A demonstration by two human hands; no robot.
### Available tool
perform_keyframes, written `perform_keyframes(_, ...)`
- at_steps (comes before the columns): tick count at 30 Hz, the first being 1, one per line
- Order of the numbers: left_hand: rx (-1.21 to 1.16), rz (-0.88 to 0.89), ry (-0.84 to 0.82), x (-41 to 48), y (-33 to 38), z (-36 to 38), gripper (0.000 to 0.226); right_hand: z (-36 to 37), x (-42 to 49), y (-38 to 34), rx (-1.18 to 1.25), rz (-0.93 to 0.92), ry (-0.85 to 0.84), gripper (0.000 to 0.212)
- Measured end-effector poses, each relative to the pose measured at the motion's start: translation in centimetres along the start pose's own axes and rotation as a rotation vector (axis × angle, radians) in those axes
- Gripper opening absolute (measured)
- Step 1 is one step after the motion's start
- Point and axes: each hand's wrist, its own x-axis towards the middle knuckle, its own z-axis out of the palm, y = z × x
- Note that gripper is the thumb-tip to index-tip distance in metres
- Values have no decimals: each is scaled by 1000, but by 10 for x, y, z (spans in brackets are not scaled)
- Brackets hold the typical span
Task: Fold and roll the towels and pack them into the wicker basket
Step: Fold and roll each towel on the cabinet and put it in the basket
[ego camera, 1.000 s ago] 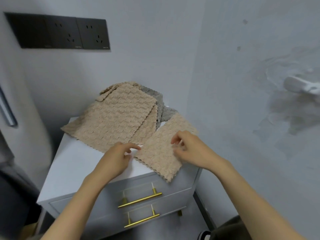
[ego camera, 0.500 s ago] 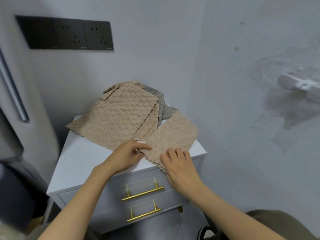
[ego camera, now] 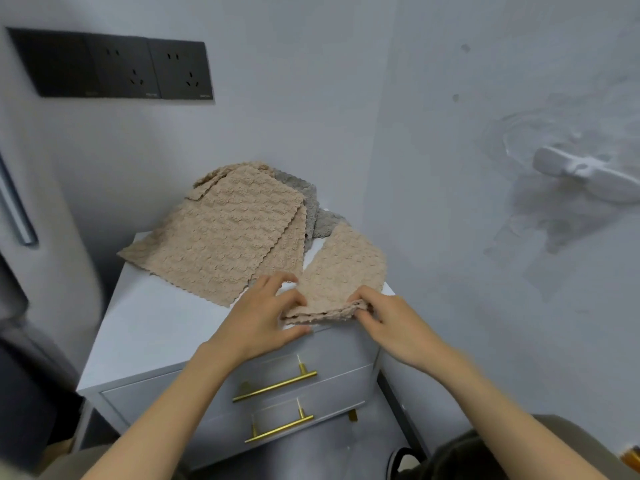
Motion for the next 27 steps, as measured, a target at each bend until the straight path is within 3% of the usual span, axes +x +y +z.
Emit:
perform_keyframes(5, -4, 71, 32, 6, 9, 6, 29, -17, -4, 16, 4, 86, -13, 15)
perform_keyframes(10, -222, -78, -9, 11, 19, 3, 21, -28, -7, 32, -10, 170, -13, 20)
perform_keyframes(15, -380, -233, 2, 22, 28, 8, 42, -26, 0, 42, 17, 309, 36, 21)
perform_keyframes(19, -304, -325, 58, 29, 23, 21, 55, -19, 6, 47, 35, 414, 91, 15)
perform_keyframes(24, -159, -418, 26, 32, 25, 26, 37, -9, 10, 52, 22, 494, 118, 5)
perform_keyframes(27, -164, -364, 116, 33, 25, 26, 25, -4, 10, 52, 7, 482, 152, 9)
